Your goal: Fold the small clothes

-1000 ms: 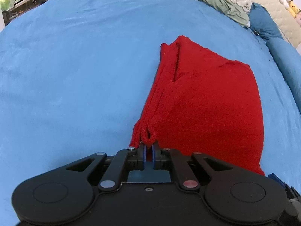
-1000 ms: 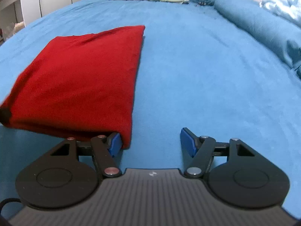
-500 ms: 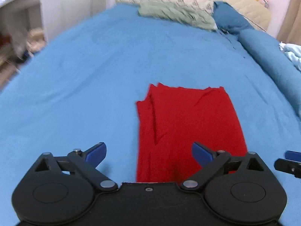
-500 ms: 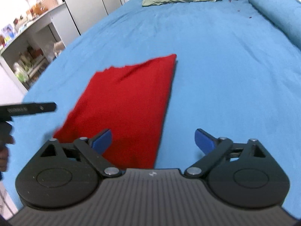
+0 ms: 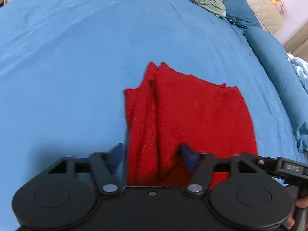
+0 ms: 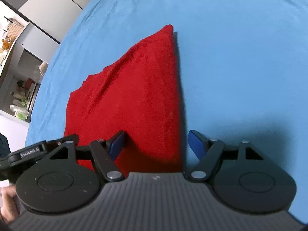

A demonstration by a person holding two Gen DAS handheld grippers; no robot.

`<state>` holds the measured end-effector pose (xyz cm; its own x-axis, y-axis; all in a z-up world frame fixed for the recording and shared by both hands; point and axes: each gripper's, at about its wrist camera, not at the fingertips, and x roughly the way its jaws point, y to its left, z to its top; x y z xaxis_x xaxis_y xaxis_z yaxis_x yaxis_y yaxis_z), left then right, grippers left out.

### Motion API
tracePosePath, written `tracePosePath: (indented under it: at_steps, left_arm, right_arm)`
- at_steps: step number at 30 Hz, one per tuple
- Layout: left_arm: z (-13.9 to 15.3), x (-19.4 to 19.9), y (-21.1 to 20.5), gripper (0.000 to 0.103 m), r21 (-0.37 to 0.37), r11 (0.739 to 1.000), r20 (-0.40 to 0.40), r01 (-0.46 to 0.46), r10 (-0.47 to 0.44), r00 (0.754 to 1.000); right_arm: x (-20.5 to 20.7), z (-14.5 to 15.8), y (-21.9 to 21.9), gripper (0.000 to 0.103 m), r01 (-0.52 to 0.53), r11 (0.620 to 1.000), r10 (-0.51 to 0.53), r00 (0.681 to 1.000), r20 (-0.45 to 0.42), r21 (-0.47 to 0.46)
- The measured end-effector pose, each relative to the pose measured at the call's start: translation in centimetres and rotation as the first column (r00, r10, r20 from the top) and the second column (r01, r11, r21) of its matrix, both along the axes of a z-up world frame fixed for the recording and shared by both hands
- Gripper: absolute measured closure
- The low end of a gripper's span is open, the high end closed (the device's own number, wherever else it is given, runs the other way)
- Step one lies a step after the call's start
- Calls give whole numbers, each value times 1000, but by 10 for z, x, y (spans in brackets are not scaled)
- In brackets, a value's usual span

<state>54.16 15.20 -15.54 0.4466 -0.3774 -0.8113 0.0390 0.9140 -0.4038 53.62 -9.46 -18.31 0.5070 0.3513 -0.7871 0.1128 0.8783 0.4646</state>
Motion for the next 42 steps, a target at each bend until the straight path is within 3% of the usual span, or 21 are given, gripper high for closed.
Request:
tracePosePath:
  at_steps: [1, 5, 8, 12, 16, 20, 23, 26, 28, 32, 35, 36, 37, 38, 39, 42]
  left_arm:
    - [1, 1, -1, 67, -17, 1000, -5, 2, -2, 1000]
    - [17, -2, -16, 81, 55, 998, 15, 8, -9, 1000]
    - [32, -10, -23, 83, 64, 998, 53, 11, -14, 998]
    - [61, -34, -40, 84, 80, 996, 77, 41, -47, 996]
    - [92, -83, -67, 84, 56, 997, 90, 58, -63, 994]
    - [97, -142, -104, 83, 75, 994, 89, 77, -84, 993]
    - [73, -175, -133, 83, 87, 992, 58, 87, -93, 994]
    - [42, -197, -155, 83, 125, 988, 49, 88, -94, 994]
    - [29, -209, -163, 82, 193, 979, 74, 67, -83, 994]
    - [16, -218, -166, 80, 212, 976, 128, 56, -85, 988]
    - [17, -215, -174, 74, 230, 971, 161, 61, -100, 982]
    - [20, -215, -174, 64, 232, 971, 171, 57, -99, 980]
    - [21, -219, -171, 47, 240, 970, 183, 48, -94, 979]
    - [23, -222, -169, 38, 252, 967, 200, 37, -89, 976]
    - [25, -227, -166, 23, 265, 964, 223, 25, -86, 971]
    - [22, -247, -152, 20, 306, 952, 270, -1, -85, 959]
  right_arm:
    - [0, 1, 3, 39, -20, 1000, 20, 1000, 8, 5]
    - [-4, 16, 13, 64, -42, 997, 45, 997, 54, -58]
    - [-12, 34, 16, 67, -38, 997, 43, 995, 85, -67]
    - [-30, 70, 6, 67, -54, 999, 54, 992, 112, -4]
    - [-73, 108, -19, 67, -92, 996, 94, 985, 146, -18]
    - [-129, 123, -57, 67, -115, 993, 119, 985, 125, -35]
    - [-164, 108, -78, 67, -124, 990, 129, 988, 86, -61]
    - [-189, 73, -100, 67, -116, 990, 121, 991, 56, -74]
    - [-199, 47, -110, 66, -106, 991, 110, 993, 43, -88]
    - [-214, 15, -135, 61, -64, 998, 65, 996, 62, -18]
    - [-218, 15, -132, 55, -73, 997, 76, 992, 100, -35]
    - [-220, 18, -130, 51, -72, 996, 78, 991, 113, -50]
    - [-227, 20, -128, 36, -69, 996, 76, 990, 121, -64]
    - [-228, 25, -122, 21, -60, 995, 70, 988, 134, -80]
    - [-234, 28, -122, 17, -54, 994, 68, 986, 155, -92]
    - [-256, 32, -120, 13, -47, 984, 82, 976, 202, -171]
